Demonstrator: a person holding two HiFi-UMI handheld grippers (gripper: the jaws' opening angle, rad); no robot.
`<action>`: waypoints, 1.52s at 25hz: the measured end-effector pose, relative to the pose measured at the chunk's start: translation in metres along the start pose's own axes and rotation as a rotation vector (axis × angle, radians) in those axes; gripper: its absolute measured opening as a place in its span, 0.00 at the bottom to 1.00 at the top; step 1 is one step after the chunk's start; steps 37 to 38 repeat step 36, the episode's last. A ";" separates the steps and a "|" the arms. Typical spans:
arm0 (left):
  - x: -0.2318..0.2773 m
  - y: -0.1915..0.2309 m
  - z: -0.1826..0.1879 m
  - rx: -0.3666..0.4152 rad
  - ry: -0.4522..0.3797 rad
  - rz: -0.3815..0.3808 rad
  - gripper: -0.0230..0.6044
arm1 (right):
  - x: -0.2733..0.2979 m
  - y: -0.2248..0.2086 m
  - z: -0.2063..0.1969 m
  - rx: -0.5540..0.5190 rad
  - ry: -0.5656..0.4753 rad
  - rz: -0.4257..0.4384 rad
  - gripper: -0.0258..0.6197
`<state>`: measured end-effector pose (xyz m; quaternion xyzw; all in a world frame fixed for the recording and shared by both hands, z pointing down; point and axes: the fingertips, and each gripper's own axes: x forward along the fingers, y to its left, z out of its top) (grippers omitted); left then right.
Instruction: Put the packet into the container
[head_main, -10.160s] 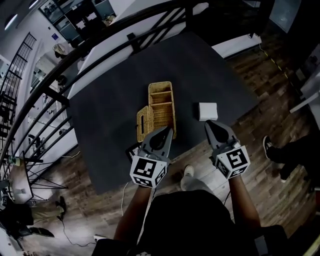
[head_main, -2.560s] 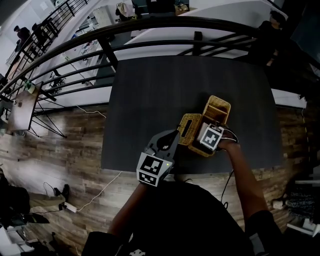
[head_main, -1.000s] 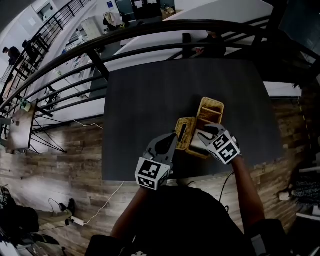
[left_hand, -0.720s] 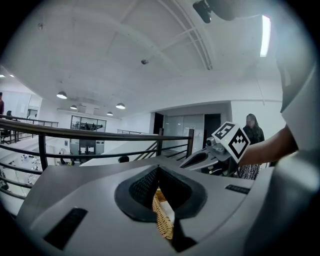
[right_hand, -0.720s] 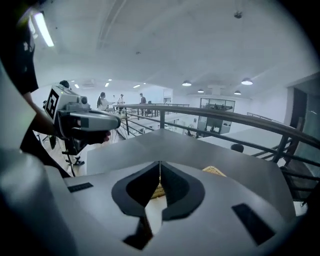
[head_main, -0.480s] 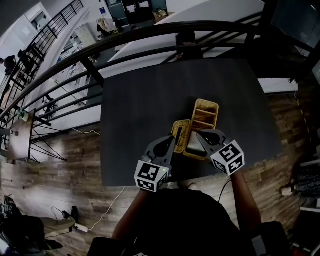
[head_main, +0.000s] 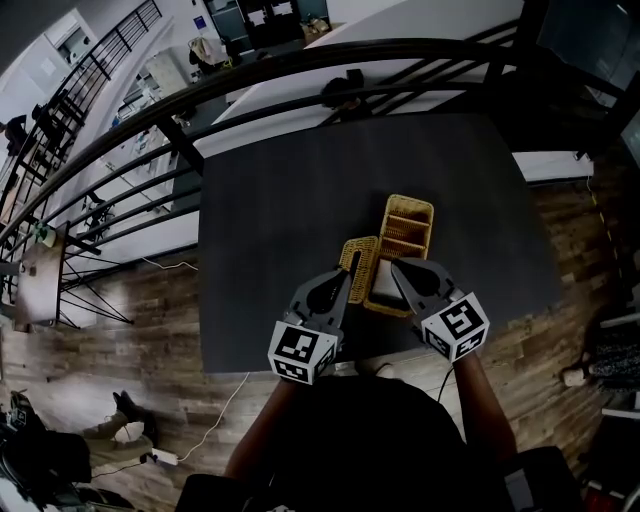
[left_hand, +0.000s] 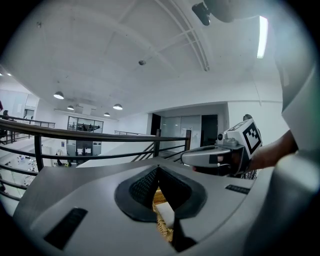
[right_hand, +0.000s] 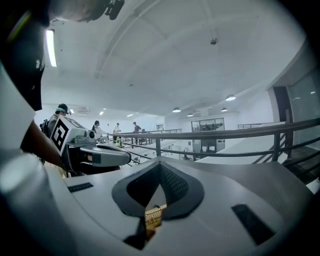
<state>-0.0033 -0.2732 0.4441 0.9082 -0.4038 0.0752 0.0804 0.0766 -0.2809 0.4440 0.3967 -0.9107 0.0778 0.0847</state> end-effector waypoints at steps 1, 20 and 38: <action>0.000 0.000 0.000 0.000 0.000 0.000 0.05 | 0.000 0.002 0.002 0.004 -0.011 0.001 0.05; -0.002 -0.006 0.010 0.026 -0.033 0.006 0.05 | 0.002 0.018 0.012 -0.006 -0.059 0.039 0.04; 0.005 -0.012 0.011 0.067 -0.042 0.007 0.05 | -0.001 0.020 0.005 0.006 -0.043 0.053 0.05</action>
